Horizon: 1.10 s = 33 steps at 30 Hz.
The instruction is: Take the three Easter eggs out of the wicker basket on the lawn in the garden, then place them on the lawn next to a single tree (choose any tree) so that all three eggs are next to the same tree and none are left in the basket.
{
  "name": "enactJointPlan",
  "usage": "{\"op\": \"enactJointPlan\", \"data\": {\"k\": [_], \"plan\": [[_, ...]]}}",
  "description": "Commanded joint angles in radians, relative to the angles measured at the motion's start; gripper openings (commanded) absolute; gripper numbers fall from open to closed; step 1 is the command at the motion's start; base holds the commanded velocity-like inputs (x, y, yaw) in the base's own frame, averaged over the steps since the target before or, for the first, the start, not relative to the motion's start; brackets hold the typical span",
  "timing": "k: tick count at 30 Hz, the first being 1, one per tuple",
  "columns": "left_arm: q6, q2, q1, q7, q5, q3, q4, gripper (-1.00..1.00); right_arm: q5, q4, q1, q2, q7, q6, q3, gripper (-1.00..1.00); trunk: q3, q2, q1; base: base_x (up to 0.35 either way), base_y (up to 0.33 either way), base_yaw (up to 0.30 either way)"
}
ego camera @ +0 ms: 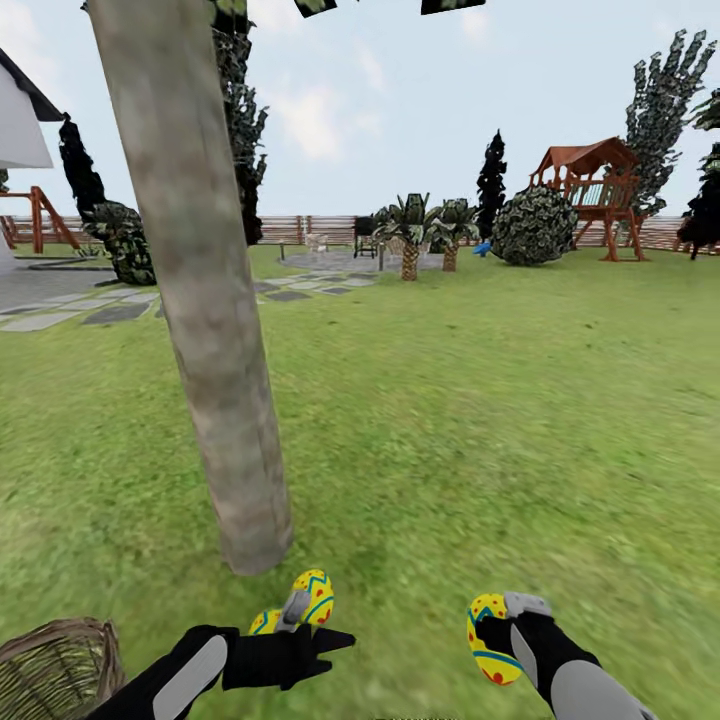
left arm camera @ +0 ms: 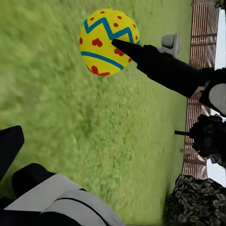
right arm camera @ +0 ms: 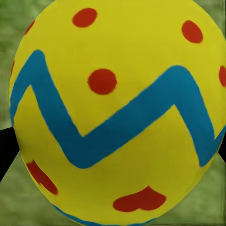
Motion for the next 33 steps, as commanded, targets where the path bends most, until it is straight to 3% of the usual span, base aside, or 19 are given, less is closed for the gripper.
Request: {"op": "enactJointPlan", "data": {"k": [1, 33], "plan": [[0.003, 0.001, -0.001, 0.0, 0.006, -0.003, -0.001, 1.0, 0.006, -0.003, 0.003, -0.001, 0.002, 0.005, -0.006, -1.0, -0.002, 0.0, 0.0, 0.0, 0.0, -0.261], [0.003, 0.0, -0.001, 0.0, 0.002, -0.003, 0.0, 1.0, 0.004, -0.001, 0.012, -0.003, 0.007, 0.01, -0.006, -1.0, -0.043, 0.0, 0.0, 0.0, 0.0, -0.182]]}}
